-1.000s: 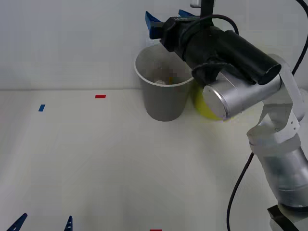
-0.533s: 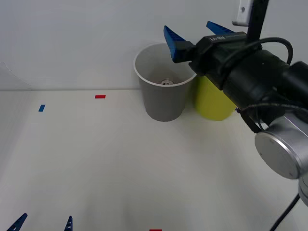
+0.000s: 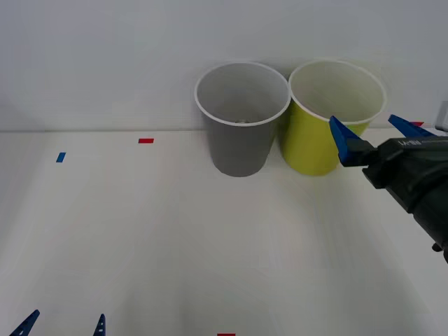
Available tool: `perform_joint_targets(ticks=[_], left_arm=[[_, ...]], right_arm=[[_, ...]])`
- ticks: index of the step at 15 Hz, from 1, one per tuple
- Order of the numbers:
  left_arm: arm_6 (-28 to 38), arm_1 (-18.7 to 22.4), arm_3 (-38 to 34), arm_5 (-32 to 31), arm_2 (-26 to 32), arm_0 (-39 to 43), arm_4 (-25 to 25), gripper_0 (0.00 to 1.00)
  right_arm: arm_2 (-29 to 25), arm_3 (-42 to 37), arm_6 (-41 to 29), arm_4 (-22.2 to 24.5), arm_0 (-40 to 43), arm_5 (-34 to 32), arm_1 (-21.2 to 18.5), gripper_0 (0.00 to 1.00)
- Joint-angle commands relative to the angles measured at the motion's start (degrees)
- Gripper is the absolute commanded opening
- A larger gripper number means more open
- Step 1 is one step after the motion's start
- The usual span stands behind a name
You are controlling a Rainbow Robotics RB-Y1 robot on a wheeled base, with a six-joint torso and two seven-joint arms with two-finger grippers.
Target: Put cans in the gray bin and PET bottles in the light green bin.
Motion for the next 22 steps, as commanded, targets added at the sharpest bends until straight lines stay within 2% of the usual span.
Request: perform_joint_targets(ticks=[1, 5, 7, 8, 11, 12, 13, 15, 16, 17, 19, 22], left_arm=[[0.0, 0.0, 0.0, 0.0, 0.0, 0.0, 0.0, 1.00], [0.0, 0.0, 0.0, 0.0, 0.0, 0.0, 0.0, 1.00], [0.0, 0.0, 0.0, 0.0, 0.0, 0.0, 0.0, 1.00], [0.0, 0.0, 0.0, 0.0, 0.0, 0.0, 0.0, 1.00], [0.0, 0.0, 0.0, 0.0, 0.0, 0.0, 0.0, 1.00], [0.0, 0.0, 0.0, 0.0, 0.0, 0.0, 0.0, 1.00], [0.0, 0.0, 0.0, 0.0, 0.0, 0.0, 0.0, 1.00], [0.0, 0.0, 0.0, 0.0, 0.0, 0.0, 0.0, 1.00], [0.0, 0.0, 0.0, 0.0, 0.0, 0.0, 0.0, 1.00], [0.0, 0.0, 0.0, 0.0, 0.0, 0.0, 0.0, 1.00], [0.0, 0.0, 0.0, 0.0, 0.0, 0.0, 0.0, 1.00], [0.0, 0.0, 0.0, 0.0, 0.0, 0.0, 0.0, 1.00]], right_arm=[[-6.5, 0.0, 0.3, -0.4, 9.6, -5.4, 2.8, 1.00], [-11.0, 0.0, 1.4, -0.9, 18.9, -12.4, 6.9, 1.00], [-10.7, 0.0, 3.8, -1.0, 22.7, -21.8, 8.0, 1.00], [-10.0, 0.0, 7.3, -1.0, 24.3, -26.8, 8.3, 1.00], [-6.5, 9.0, 13.5, -0.4, 28.2, -41.1, 8.4, 1.00], [-5.5, 11.4, 14.4, -0.2, 28.7, -44.7, 8.4, 1.00], [-3.4, 16.5, 16.2, 0.2, 29.6, -52.0, 8.5, 1.00], [-1.1, 19.9, 17.9, 0.3, 31.0, -56.9, 8.7, 1.00], [1.3, 24.1, 18.3, 0.9, 32.8, -63.8, 8.8, 1.00], [2.6, 26.6, 18.7, 1.5, 33.6, -67.3, 8.8, 1.00], [5.0, 31.0, 19.5, 2.7, 34.9, -72.9, 8.8, 1.00], [6.7, 32.5, 20.8, 6.9, 39.0, -74.4, 8.8, 1.00]])
